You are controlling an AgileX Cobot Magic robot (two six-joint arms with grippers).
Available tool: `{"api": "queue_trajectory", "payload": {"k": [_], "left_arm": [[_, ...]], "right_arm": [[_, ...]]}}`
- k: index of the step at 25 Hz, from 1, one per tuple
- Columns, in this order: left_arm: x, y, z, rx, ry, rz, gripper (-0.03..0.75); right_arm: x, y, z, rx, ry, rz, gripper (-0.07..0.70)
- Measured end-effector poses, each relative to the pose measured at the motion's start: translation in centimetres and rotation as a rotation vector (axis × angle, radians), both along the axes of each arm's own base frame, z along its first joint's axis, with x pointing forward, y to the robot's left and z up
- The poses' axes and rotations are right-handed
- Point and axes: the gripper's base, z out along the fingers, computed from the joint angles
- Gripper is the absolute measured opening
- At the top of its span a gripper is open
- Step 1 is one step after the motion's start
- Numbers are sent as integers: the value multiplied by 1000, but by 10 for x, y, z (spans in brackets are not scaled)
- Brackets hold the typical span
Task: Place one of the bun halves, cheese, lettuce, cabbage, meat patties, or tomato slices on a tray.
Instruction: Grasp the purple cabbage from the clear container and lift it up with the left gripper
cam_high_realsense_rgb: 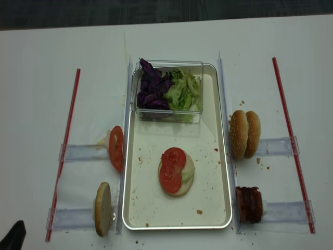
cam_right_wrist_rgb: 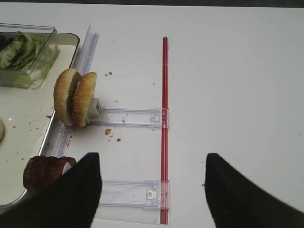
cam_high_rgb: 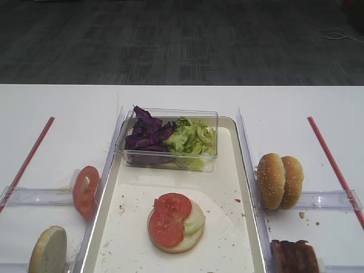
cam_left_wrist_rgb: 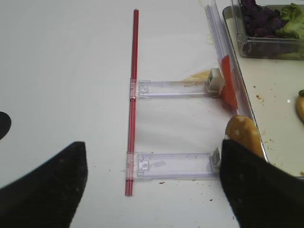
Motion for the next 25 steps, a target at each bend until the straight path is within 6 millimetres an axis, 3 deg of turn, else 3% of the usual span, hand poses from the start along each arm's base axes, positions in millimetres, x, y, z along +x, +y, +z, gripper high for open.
{"api": "queue_trajectory", "payload": {"k": [25], "left_arm": [[0,0,0,0,0,0,563]], "right_arm": [[0,0,0,-2,0,1,506]]}}
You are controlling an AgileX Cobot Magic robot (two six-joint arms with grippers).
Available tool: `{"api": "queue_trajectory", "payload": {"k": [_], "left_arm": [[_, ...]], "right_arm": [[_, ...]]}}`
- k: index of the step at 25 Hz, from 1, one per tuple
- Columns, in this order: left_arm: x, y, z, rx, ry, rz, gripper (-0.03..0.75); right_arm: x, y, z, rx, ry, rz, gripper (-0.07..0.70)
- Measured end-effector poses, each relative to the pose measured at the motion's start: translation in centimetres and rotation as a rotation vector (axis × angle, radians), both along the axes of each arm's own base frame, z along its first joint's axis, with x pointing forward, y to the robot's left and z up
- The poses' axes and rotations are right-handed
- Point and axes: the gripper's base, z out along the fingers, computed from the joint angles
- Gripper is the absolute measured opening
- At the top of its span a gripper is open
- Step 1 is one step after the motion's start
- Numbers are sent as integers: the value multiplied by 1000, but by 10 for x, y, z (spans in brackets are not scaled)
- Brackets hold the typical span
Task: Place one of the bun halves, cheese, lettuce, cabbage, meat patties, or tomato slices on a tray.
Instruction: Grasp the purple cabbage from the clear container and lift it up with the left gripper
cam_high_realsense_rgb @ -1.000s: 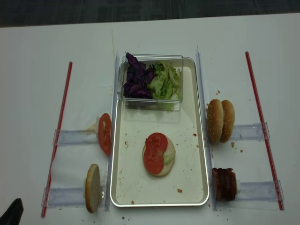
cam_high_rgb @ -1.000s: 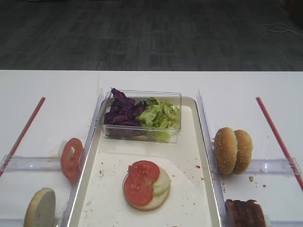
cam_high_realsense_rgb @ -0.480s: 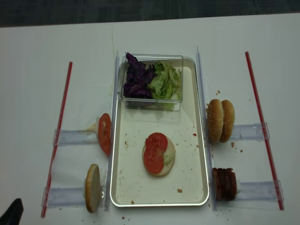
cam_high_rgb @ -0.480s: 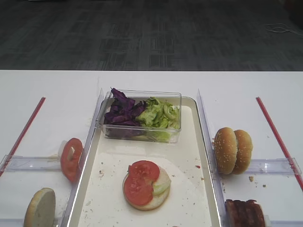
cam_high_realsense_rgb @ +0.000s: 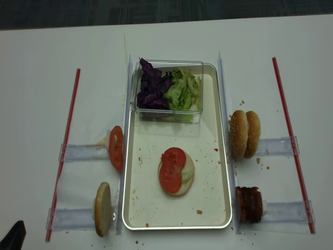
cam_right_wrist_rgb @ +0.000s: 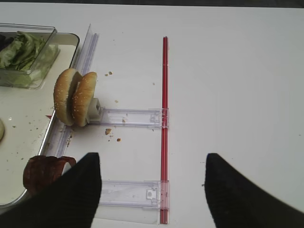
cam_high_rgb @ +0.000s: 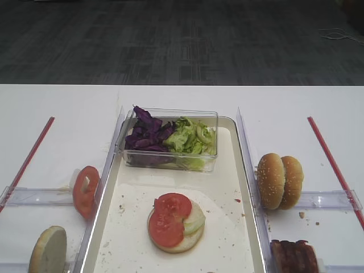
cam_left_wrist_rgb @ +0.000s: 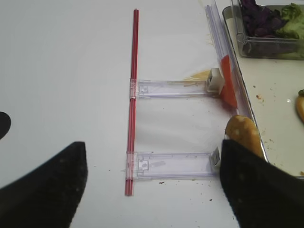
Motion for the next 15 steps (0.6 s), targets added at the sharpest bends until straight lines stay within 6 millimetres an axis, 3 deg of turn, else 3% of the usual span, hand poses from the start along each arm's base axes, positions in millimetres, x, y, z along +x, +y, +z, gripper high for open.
{"api": "queue_trajectory", "payload": {"k": [4,7,15], "left_arm": [[0,-2,0,-20,0,-13,563],[11,-3,0,-31,80,-20,563],[73,-4,-13,-29,513,-11,562]], "right_arm": [[0,0,0,0,0,0,506],[0,0,0,0,0,0,506],[0,0,0,-1,0,1,506]]}}
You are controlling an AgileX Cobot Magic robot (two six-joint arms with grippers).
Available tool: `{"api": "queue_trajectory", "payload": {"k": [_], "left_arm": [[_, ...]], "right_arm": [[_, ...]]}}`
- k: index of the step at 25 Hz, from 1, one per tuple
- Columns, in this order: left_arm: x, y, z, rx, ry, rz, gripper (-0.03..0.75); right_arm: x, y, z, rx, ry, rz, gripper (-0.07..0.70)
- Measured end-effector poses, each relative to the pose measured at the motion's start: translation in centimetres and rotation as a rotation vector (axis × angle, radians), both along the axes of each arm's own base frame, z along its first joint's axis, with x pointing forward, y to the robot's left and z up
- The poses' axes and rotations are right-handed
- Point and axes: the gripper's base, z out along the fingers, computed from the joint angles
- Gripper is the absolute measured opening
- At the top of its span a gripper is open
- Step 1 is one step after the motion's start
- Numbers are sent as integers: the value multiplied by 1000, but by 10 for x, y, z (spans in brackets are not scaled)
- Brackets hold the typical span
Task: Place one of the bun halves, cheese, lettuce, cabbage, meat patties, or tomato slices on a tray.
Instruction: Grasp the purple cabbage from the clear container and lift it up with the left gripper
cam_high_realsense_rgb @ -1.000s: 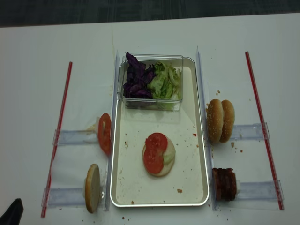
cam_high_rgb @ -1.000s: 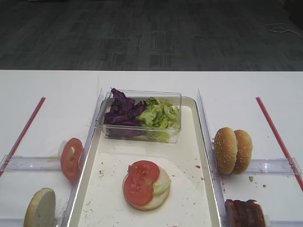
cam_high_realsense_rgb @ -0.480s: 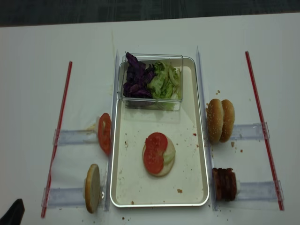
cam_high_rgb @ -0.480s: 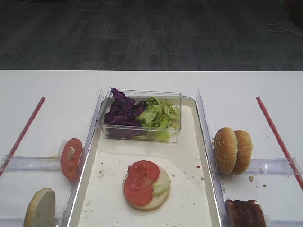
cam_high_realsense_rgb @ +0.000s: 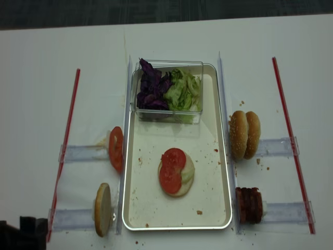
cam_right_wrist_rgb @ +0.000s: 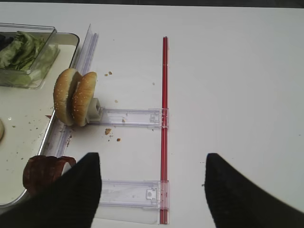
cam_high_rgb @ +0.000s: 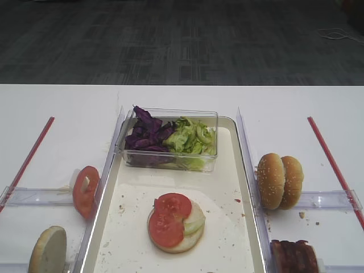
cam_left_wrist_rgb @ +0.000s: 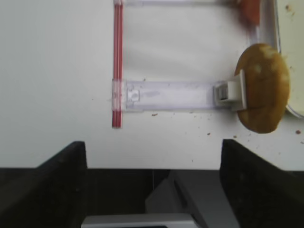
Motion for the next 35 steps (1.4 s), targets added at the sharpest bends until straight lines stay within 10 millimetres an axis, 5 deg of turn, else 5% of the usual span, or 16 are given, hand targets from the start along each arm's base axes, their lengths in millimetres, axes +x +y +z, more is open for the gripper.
{"api": "queue_trajectory", "payload": {"k": [9,21,27,35], "left_arm": [[46,-1,-31,6,350,-2,563],[64,0,-31,24,357,-5,562],[119,2,-22,45,331,-7,563],[225,1,-23,53,324,-14,562]], "right_arm": [[0,0,0,0,2,0,506],[0,0,0,0,2,0,506],[0,0,0,0,2,0,506],[0,0,0,0,2,0,506]]}}
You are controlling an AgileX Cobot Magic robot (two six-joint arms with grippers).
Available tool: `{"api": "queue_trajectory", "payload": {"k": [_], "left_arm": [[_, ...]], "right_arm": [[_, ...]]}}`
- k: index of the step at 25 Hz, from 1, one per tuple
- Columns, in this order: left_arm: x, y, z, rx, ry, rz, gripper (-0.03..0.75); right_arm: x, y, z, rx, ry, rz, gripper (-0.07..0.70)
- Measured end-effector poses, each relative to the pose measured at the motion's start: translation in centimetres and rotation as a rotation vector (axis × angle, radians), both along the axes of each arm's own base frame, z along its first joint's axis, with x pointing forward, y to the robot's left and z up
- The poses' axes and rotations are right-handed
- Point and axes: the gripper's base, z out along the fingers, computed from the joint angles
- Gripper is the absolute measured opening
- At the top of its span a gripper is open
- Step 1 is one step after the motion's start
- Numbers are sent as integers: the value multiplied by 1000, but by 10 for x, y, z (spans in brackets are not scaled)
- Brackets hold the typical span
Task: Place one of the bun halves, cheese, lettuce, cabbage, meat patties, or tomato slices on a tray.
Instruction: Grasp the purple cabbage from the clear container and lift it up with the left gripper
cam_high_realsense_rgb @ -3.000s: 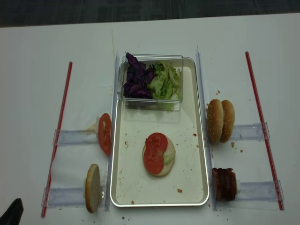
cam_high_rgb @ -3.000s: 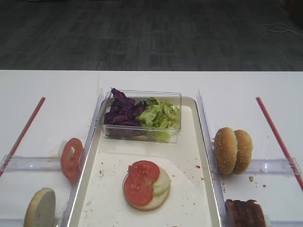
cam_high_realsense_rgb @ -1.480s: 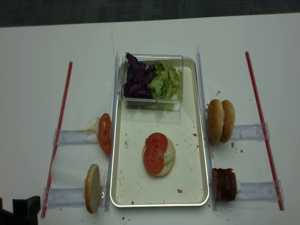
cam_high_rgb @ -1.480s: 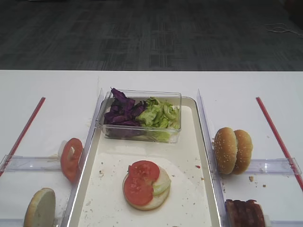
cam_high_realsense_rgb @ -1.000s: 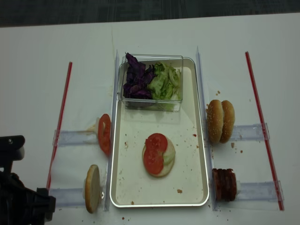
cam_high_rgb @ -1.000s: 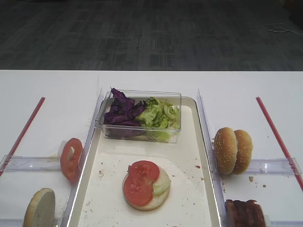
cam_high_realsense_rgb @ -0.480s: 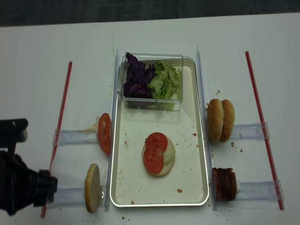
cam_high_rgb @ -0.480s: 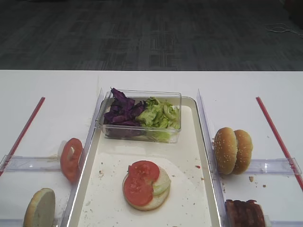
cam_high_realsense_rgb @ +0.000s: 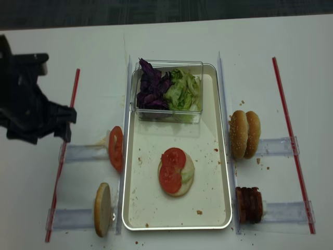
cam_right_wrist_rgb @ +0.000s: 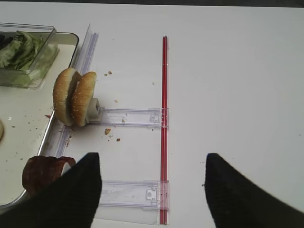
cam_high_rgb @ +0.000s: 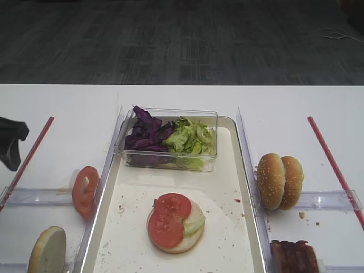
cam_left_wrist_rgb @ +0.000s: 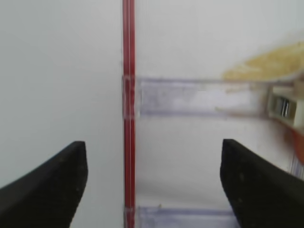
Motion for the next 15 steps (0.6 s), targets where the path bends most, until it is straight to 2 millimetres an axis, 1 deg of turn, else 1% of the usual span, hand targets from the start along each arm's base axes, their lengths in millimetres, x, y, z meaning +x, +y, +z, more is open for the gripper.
{"api": "queue_trajectory", "payload": {"k": [2,5,8,11,15], "left_arm": [[25,0,0,1,-15,-6,562],[58,-1,-8,2,-19,-14,563],[86,-1,-13,1,-28,-18,563],[106,-2,-17,-2,-21,-16,562],[121,-2,-16,-1,-27,-15,562]], "right_arm": [[0,0,0,0,0,0,506],[0,0,0,0,0,0,506],[0,0,0,0,0,0,506],[0,0,0,0,0,0,506],[0,0,0,0,0,0,506]]}}
